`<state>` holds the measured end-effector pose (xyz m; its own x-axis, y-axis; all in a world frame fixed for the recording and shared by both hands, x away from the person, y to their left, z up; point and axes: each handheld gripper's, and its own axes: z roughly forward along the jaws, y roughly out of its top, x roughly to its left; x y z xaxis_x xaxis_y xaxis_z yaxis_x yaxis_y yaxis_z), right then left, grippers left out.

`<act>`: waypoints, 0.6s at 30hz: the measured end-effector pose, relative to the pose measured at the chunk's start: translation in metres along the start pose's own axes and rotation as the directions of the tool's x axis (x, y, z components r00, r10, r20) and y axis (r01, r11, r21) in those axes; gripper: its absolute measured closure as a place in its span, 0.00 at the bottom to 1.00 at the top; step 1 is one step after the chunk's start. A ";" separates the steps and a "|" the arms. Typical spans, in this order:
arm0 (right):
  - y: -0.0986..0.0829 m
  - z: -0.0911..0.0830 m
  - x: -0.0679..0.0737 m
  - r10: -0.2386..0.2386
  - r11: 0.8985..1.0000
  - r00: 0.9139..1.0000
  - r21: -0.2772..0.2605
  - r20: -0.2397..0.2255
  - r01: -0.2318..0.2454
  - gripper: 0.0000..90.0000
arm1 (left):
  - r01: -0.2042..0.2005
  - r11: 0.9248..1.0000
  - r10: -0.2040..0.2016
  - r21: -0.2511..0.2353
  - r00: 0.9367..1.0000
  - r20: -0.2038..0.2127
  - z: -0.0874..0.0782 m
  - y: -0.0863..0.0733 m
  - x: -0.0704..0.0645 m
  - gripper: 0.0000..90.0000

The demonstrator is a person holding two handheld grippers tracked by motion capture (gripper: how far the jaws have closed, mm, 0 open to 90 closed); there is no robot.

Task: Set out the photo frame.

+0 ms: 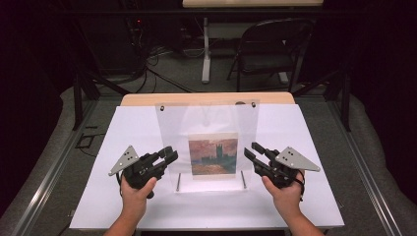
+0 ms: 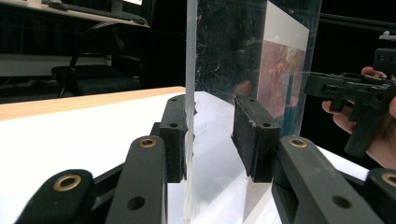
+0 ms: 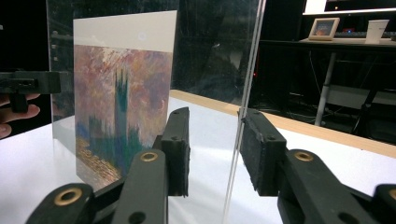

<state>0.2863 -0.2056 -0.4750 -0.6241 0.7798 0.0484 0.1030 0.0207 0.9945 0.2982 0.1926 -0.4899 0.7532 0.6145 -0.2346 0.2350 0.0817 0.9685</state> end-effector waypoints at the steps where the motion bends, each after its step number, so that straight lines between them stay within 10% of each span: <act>1: 0.000 -0.002 0.001 -0.002 1.000 1.000 -0.001 0.003 0.002 0.72 | -0.001 1.000 0.001 -0.002 1.000 -0.002 0.000 0.000 -0.001 0.73; 18: -0.003 -0.009 0.004 0.001 1.000 1.000 -0.013 0.008 -0.001 0.75 | 0.008 1.000 -0.008 0.004 1.000 -0.005 0.001 0.001 -0.001 0.72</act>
<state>0.2767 -0.2082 -0.4772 -0.6180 0.7847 0.0483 0.0934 0.0123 0.9956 0.2982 0.1910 -0.4884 0.7485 0.6174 -0.2421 0.2433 0.0839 0.9663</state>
